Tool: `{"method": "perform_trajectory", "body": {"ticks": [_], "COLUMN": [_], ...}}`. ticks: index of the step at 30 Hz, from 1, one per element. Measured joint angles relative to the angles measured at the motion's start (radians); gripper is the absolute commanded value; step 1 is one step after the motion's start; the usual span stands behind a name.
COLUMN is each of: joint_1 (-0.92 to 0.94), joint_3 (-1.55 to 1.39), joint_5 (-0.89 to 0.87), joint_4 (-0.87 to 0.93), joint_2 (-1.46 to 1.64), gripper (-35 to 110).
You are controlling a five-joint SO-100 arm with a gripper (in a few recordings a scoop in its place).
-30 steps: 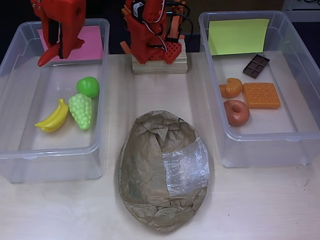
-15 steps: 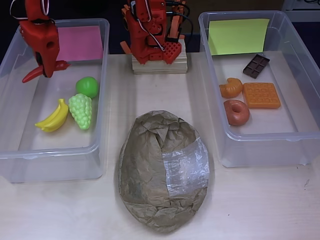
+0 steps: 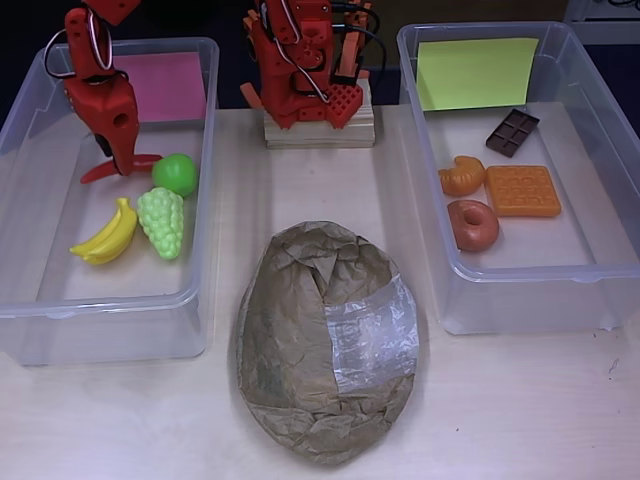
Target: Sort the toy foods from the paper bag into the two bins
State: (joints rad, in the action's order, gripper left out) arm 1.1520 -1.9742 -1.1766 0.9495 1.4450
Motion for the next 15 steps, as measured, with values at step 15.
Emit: {"method": "perform_trajectory", "body": {"ticks": [15], "joint_1": [-0.115], "joint_3": [-0.012], "joint_5": [0.120], "joint_4": [0.141], "joint_2": [0.225], "gripper": [28]}}
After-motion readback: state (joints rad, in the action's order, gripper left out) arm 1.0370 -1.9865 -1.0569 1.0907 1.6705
